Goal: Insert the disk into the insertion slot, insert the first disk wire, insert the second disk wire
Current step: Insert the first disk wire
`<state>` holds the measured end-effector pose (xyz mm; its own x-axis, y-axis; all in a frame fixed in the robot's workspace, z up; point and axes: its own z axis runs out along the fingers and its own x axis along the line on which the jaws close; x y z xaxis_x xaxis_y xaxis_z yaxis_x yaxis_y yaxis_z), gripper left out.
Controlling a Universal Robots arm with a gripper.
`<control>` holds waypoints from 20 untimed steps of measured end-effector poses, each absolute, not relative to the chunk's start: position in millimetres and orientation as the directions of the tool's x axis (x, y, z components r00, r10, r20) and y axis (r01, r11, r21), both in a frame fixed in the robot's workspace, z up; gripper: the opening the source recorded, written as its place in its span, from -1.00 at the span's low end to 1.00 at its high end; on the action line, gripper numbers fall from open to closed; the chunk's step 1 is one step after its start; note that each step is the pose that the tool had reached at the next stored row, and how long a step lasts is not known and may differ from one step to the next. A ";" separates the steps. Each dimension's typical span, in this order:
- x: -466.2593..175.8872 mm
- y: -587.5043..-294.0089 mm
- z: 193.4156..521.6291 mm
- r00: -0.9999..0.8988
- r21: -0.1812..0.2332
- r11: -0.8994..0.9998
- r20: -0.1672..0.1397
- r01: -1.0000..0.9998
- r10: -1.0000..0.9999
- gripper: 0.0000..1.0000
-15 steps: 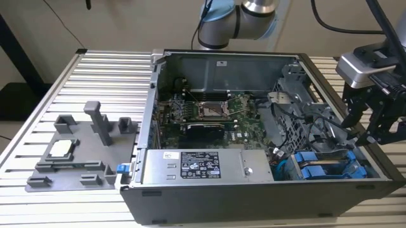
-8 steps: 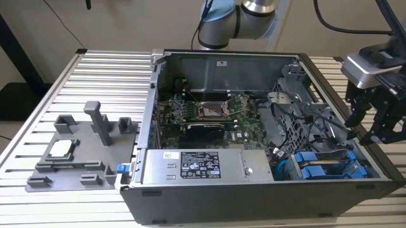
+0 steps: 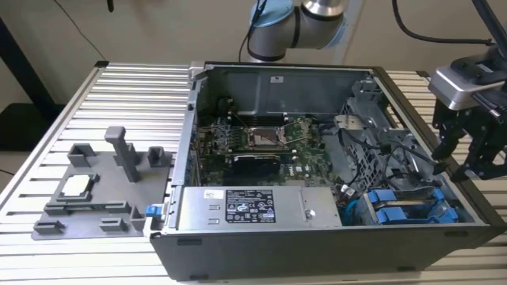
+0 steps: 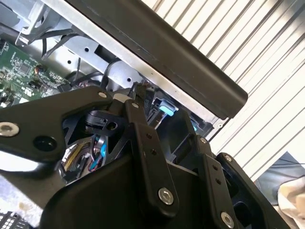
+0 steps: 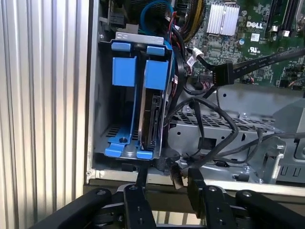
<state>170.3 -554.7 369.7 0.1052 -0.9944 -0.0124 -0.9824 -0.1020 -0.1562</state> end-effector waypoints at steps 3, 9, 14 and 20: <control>171.3 -550.0 369.3 0.105 -0.141 -0.106 0.017 -0.984 -0.994 -0.07; 172.7 -541.1 367.3 0.107 -0.125 -0.111 0.043 -0.986 -0.993 -0.07; 173.8 -538.5 365.4 0.113 -0.119 -0.119 0.062 -0.986 -0.992 -0.07; 173.8 -537.4 365.1 0.114 -0.115 -0.121 0.067 -0.986 -0.991 -0.07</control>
<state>173.8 -537.4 365.1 0.1137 -0.9913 0.0666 -0.9860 -0.1208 -0.1147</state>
